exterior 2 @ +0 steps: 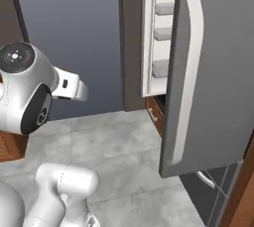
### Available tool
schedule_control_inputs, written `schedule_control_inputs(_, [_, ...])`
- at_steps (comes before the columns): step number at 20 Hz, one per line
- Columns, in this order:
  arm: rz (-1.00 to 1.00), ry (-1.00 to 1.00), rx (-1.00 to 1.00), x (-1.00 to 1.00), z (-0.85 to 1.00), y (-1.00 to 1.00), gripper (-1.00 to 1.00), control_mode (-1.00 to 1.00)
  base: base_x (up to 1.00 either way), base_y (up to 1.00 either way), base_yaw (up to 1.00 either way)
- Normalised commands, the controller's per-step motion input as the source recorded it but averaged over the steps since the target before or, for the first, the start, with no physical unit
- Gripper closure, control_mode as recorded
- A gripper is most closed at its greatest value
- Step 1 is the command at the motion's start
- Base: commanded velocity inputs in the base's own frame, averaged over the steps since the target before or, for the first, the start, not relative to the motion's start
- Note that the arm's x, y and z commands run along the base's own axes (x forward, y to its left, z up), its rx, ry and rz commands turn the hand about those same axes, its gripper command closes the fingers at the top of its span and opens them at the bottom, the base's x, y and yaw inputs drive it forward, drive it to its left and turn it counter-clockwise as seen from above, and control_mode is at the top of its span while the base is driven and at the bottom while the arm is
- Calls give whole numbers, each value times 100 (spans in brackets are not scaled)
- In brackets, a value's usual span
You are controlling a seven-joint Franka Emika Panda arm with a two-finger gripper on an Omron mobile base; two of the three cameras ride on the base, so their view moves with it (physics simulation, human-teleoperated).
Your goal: Retrieve the apple and pear from the fridge and place them into the bowl on the dining table.
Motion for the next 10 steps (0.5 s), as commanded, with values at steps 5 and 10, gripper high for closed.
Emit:
schedule_control_inputs(5, [0,0,0,0,0,0,-100,100,73,19,-48])
schedule_control_inputs(10, [0,0,0,0,0,0,-100,100,60,29,-48])
